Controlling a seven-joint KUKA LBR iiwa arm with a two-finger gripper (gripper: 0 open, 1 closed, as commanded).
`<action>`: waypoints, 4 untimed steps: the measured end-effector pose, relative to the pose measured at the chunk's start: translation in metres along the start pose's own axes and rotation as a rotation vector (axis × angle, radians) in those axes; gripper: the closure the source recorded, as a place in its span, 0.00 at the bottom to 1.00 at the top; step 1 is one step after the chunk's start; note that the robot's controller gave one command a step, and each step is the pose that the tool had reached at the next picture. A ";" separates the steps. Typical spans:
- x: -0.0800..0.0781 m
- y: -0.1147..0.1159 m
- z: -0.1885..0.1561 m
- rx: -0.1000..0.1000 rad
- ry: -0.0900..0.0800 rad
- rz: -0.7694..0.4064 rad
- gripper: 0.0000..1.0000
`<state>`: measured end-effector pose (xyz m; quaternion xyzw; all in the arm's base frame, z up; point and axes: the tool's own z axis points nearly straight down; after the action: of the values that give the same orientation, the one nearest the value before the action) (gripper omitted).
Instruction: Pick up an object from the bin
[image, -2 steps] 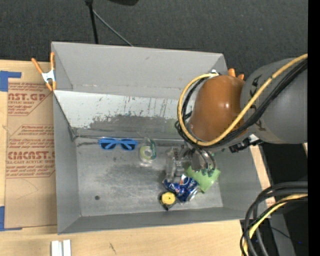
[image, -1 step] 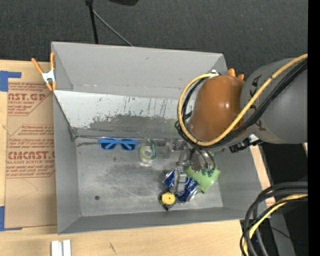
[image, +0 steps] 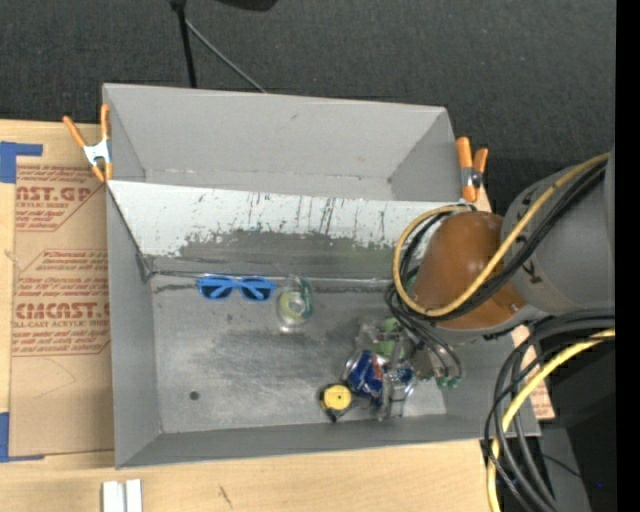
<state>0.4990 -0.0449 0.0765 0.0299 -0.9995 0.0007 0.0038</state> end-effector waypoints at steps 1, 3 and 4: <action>-0.003 0.004 -0.005 -0.002 -0.008 -0.004 1.00; -0.042 0.001 -0.121 -0.001 -0.010 -0.015 0.00; -0.017 -0.035 -0.006 -0.008 -0.005 0.120 0.00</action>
Offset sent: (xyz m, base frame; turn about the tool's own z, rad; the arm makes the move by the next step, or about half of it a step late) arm 0.0000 0.0000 0.0000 0.0000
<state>0.5177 -0.0784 0.0822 -0.0303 -0.9995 -0.0030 0.0011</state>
